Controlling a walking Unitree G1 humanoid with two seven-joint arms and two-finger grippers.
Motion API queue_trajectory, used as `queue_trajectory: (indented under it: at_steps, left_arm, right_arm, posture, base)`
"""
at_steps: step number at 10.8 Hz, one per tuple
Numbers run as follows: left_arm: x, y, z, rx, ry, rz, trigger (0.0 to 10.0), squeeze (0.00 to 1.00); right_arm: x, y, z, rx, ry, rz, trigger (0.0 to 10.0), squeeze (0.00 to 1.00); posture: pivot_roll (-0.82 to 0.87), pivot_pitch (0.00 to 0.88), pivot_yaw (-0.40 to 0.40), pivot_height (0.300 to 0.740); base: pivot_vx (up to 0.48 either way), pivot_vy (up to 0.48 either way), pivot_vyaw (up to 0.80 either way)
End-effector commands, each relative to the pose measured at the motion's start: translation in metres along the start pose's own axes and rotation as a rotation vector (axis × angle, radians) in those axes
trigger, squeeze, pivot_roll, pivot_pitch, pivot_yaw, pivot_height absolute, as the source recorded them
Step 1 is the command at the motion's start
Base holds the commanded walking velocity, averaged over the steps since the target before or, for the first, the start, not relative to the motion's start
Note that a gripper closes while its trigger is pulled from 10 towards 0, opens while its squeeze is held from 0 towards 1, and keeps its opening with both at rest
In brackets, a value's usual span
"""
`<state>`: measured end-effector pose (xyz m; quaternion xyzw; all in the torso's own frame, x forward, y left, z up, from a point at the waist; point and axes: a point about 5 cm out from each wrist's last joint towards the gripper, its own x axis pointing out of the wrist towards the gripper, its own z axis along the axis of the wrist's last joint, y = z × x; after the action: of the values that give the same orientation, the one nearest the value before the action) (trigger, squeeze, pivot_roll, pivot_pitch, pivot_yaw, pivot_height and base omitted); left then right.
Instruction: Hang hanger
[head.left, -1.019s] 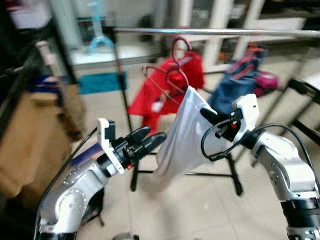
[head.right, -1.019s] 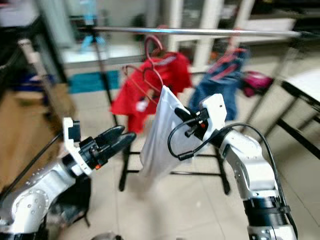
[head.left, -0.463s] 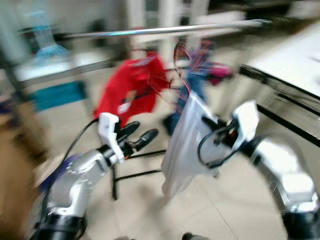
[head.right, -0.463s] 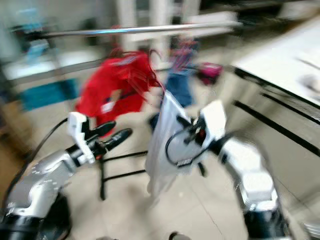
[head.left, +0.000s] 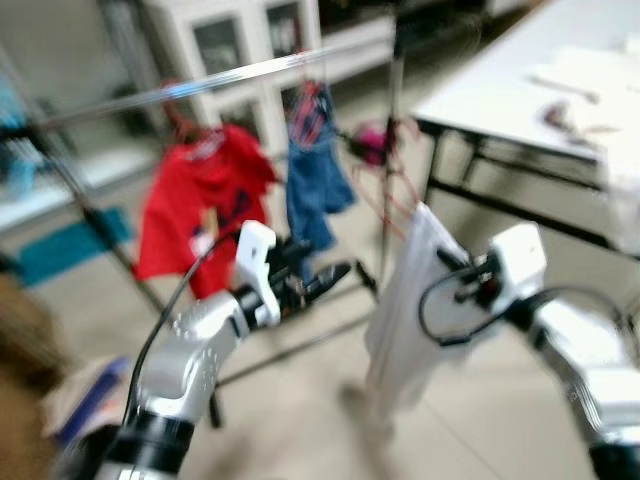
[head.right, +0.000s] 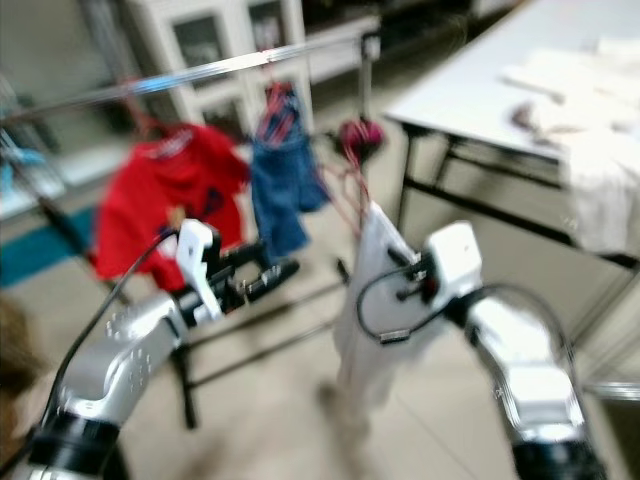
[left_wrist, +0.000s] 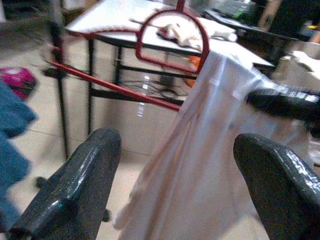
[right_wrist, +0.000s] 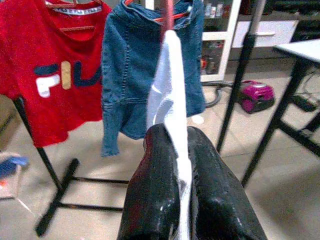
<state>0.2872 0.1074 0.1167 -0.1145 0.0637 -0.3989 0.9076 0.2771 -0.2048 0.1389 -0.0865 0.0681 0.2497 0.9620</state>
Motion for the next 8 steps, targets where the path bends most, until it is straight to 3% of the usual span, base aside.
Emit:
queue_trajectory:
  at_steps: [1, 2, 3, 4, 5, 6, 7, 8]
  left_arm:
    - [0.001, 0.0, -0.001, 0.004, 0.014, -0.01, 10.0, 0.0]
    - [-0.001, 0.004, -0.004, 0.037, 0.03, 0.003, 10.0, 0.0]
    - [-0.004, 0.014, 0.002, 0.038, 0.005, 0.052, 10.0, 0.0]
    - [-0.008, 0.033, 0.011, 0.035, -0.058, 0.188, 10.0, 0.0]
    - [-0.011, 0.043, 0.009, -0.023, -0.106, 0.319, 10.0, 0.0]
    - [-0.012, 0.036, 0.001, -0.067, -0.12, 0.337, 10.0, 0.0]
    - [-0.011, 0.031, -0.008, -0.038, -0.102, 0.35, 10.0, 0.0]
    - [-0.008, 0.029, -0.008, -0.067, -0.115, 0.343, 10.0, 0.0]
  right_arm:
    - [-0.001, -0.001, 0.023, -0.063, -0.068, 0.032, 0.0, 0.0]
    - [-0.006, -0.006, 0.027, -0.125, -0.057, 0.045, 0.0, 0.0]
    - [-0.006, -0.009, 0.024, -0.111, -0.042, 0.037, 0.0, 0.0]
    - [-0.002, -0.007, 0.021, -0.063, -0.043, 0.032, 0.0, 0.0]
    - [0.003, -0.005, 0.018, -0.057, -0.036, 0.033, 0.0, 0.0]
    - [0.007, -0.006, 0.02, -0.039, -0.04, 0.041, 0.0, 0.0]
    - [0.009, -0.006, 0.021, -0.054, -0.028, 0.061, 0.0, 0.0]
    - [0.011, -0.006, 0.024, -0.053, -0.04, 0.069, 0.0, 0.0]
  posture:
    - [-0.15, 0.0, 0.132, 0.74]
    - [-0.14, 0.0, 0.137, 0.74]
    - [-0.13, 0.0, 0.127, 0.74]
    - [-0.13, 0.0, 0.114, 0.74]
    - [-0.12, 0.0, 0.095, 0.74]
    - [-0.12, 0.0, 0.057, 0.74]
    - [-0.11, 0.0, 0.037, 0.74]
    - [-0.11, 0.0, 0.037, 0.74]
  base:
    - [0.0, 0.0, -0.7]
    - [0.0, 0.0, -0.65]
    - [0.0, 0.0, 0.0]
    - [0.0, 0.0, 0.0]
    - [0.0, 0.0, 0.0]
    - [0.0, 0.0, 0.0]
    - [0.0, 0.0, 0.0]
    - [0.0, 0.0, 0.0]
